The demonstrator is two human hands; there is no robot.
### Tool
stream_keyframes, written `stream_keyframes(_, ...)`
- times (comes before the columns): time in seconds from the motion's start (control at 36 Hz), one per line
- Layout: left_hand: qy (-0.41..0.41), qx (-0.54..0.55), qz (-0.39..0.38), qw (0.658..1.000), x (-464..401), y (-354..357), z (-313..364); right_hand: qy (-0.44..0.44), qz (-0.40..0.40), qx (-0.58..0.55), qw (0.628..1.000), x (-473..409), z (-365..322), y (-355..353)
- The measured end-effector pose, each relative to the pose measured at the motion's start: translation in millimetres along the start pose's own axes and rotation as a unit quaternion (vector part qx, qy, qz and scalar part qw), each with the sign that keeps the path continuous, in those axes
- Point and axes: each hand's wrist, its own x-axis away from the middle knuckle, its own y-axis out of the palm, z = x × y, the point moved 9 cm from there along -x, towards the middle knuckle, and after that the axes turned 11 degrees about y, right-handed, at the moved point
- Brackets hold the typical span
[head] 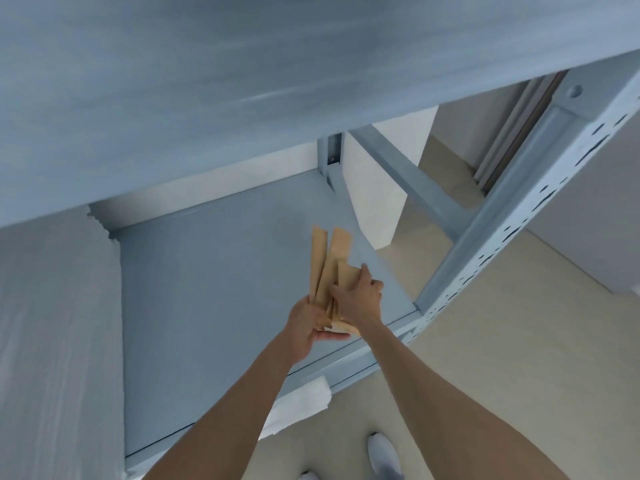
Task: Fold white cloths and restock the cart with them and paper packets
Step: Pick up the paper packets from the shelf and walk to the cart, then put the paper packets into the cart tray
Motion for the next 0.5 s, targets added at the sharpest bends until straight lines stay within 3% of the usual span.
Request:
stream_keyframes(0.14, 0.01, -0.025, -0.005, 1.0, 15, 18, 2, -0.015, 0.018, -0.041, 0.999, 23, 1, -18)
stream_keyframes(0.25, 0.013, -0.039, 0.0, 0.999, 28, 37, -3, 0.003, 0.004, -0.136, 0.991, 42, 12, -39)
stream_keyframes(0.5, 0.008, -0.049, -0.021, 0.999, 56, 99, -28, 0.042, 0.027, -0.132, 0.99, 66, 57, -114)
